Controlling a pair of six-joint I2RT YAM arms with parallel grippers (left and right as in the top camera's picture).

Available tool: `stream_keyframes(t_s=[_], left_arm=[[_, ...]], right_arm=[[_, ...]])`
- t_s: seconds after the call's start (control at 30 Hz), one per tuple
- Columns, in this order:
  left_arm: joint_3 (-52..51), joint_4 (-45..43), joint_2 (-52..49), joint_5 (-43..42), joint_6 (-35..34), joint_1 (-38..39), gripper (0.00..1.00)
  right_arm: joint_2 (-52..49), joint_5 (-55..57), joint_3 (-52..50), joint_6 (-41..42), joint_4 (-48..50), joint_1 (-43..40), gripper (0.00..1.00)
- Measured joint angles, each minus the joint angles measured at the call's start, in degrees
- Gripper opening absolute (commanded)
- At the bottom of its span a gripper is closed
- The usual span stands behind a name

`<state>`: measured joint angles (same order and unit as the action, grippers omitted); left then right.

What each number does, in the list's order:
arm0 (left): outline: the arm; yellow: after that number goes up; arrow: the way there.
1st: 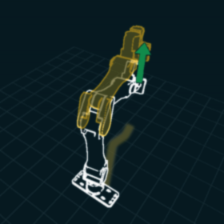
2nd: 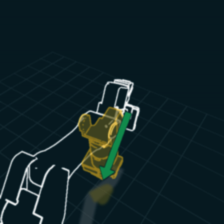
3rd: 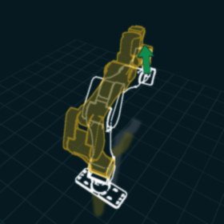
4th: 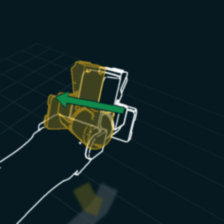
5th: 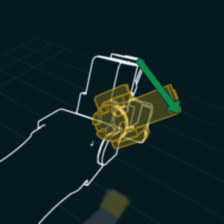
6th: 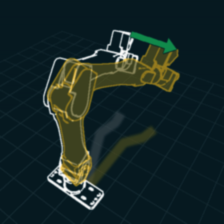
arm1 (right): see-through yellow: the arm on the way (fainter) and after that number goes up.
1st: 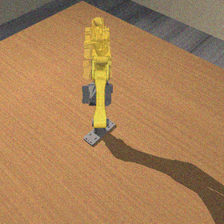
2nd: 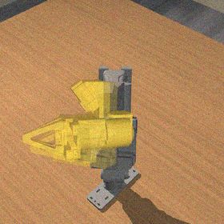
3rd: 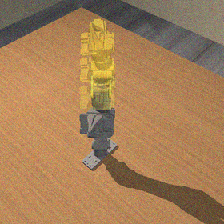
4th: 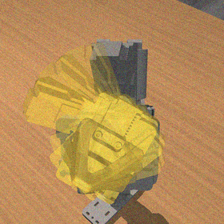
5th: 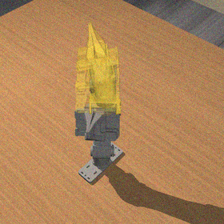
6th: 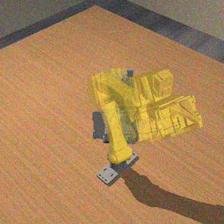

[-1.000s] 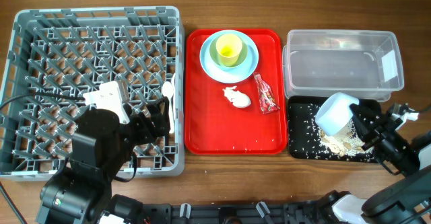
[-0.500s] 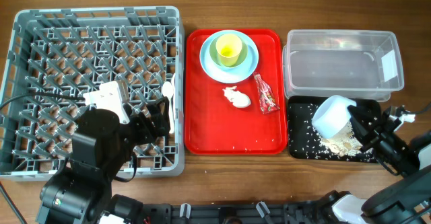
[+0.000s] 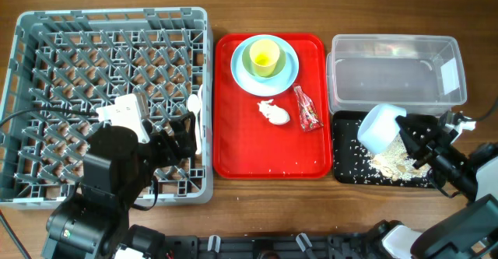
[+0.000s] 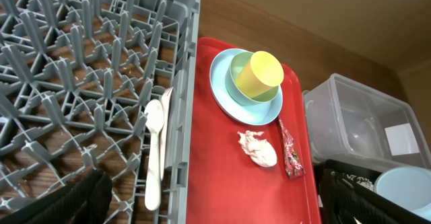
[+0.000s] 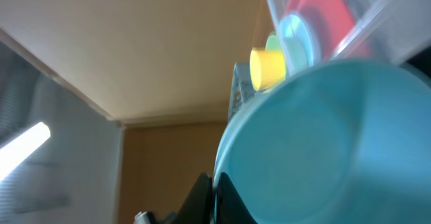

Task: Sort waste into correct bins and load items into the dishwasher rack
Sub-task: 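Lift the bowl right and tip the rice onto the black tray, then bring the empty blue bowl back and set it on the red tray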

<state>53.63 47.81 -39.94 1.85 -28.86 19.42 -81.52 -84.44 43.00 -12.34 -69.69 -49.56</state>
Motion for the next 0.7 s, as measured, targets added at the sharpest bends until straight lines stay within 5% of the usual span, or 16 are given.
stream_keyframes(t_s=[0.53, 0.7], left_arm=[[0.0, 0.0, 0.0, 0.0, 0.0, 0.0, 1.00], [0.0, 0.0, 0.0, 0.0, 0.0, 0.0, 1.00]], right_arm=[[9.2, 2.8, 1.2, 11.6, 5.7, 4.9, 0.04], [14.7, 14.8, 14.6, 19.1, 7.3, 18.7, 0.04]])
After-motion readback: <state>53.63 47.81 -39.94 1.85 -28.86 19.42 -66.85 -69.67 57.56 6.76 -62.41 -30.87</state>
